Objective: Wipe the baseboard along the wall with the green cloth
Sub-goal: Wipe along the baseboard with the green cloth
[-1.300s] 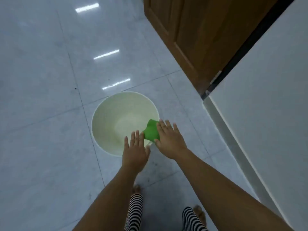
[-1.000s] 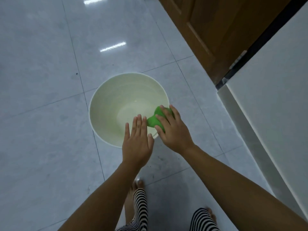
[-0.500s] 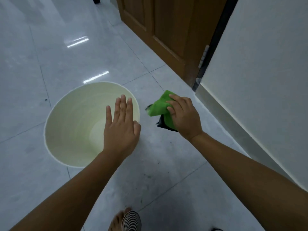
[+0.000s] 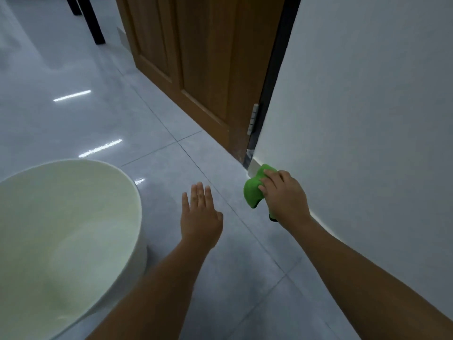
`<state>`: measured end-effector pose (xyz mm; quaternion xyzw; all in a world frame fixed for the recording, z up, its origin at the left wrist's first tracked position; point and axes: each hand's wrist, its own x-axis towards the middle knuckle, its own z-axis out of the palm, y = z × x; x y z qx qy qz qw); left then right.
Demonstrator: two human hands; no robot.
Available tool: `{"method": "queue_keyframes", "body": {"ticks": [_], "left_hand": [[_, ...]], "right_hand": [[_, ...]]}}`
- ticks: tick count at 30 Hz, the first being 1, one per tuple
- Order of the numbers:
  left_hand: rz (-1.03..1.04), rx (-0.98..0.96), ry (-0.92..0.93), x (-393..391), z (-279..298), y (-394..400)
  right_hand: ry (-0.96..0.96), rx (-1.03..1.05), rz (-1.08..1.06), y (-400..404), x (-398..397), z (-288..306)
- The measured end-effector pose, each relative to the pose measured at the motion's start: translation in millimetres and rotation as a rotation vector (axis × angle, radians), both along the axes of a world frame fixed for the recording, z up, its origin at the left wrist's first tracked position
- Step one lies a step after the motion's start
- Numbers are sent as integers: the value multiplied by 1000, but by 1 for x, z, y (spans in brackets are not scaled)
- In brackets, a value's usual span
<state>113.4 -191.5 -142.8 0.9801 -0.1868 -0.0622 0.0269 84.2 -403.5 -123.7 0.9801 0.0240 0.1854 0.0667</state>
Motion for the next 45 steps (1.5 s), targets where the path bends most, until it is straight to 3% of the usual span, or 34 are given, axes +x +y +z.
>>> {"method": "queue_keyframes", "body": {"ticks": [4,7,9,11,16,20,23,27,28,31,33,36,41,43,45], "left_hand": [[-28,9,56,26,-61,-18],[-54,-3,110,34,-104,-32],[-42,-61,141,33,-135,-40],[0,-168,95,28,-155,-44],[13,-259,-43,24,-167,-44],[20,-272,-22,25,-167,-44],[30,-230,-31,31,-172,-21],[14,-259,-14,30,-182,-12],[54,-388,71,21,-173,-32],[-3,-350,87,21,-166,-50],[14,-321,21,28,-167,-42],[-3,-301,-20,27,-166,-38],[6,-302,-36,28,-170,-39],[6,-297,-57,27,-171,-38],[-1,-303,-47,28,-169,-38]], "right_hand": [[16,-144,-21,-15,49,-39],[321,-325,-56,-11,58,-91],[495,-288,-162,-11,52,-127],[538,-211,-192,-9,48,-139],[218,-135,-117,1,92,-117],[484,-97,-195,12,124,-130],[472,-101,-233,32,129,-149],[608,-36,-306,29,58,-162],[673,-139,-367,7,29,-132],[780,-95,-478,-21,-3,-92],[640,-146,-349,-19,19,-79],[222,-352,-184,-9,65,-73],[401,-617,-164,-11,103,-115],[476,-638,-157,-19,91,-136],[441,-480,-149,-22,65,-147]]}}
